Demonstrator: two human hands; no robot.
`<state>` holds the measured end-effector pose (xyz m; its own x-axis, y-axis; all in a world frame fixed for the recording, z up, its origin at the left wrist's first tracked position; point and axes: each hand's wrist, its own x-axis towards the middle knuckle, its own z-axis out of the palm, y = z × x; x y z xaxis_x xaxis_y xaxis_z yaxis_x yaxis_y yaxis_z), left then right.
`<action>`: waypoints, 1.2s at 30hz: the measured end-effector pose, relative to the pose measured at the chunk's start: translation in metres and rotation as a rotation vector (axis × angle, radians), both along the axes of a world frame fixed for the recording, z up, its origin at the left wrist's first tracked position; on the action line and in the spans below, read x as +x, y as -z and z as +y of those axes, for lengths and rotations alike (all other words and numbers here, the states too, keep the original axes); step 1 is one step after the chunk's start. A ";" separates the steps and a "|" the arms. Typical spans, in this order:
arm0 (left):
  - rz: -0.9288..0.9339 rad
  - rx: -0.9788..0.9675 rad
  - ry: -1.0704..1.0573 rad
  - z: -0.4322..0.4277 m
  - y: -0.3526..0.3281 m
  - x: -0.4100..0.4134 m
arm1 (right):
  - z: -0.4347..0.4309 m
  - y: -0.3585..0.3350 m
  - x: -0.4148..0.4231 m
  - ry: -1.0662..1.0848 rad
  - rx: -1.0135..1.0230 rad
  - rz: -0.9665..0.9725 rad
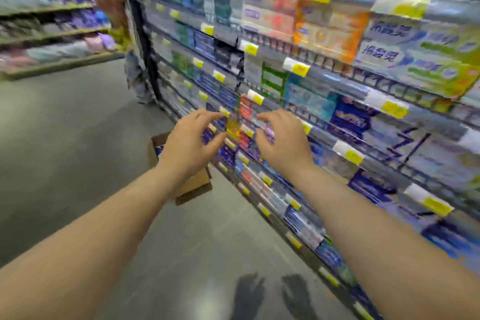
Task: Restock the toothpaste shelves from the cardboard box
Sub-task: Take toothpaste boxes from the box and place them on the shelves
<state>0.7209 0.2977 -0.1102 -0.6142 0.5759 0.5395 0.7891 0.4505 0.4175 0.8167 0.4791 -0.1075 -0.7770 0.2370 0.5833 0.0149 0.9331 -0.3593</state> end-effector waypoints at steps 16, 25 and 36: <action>-0.189 -0.018 -0.376 -0.177 0.045 -0.234 | -0.133 0.055 -0.316 -0.343 -0.105 -0.285; -0.310 0.014 -0.506 -0.233 0.064 -0.379 | -0.181 0.071 -0.483 -0.438 -0.138 -0.392; -0.394 -0.099 -0.244 -0.274 0.077 -0.620 | -0.230 0.099 -0.667 -0.159 -0.316 -0.459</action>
<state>0.1009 0.0237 -0.1871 -0.8849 0.4262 0.1880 0.4454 0.6559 0.6094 0.1494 0.2495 -0.2066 -0.9740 0.2042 0.0983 0.1030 0.7852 -0.6106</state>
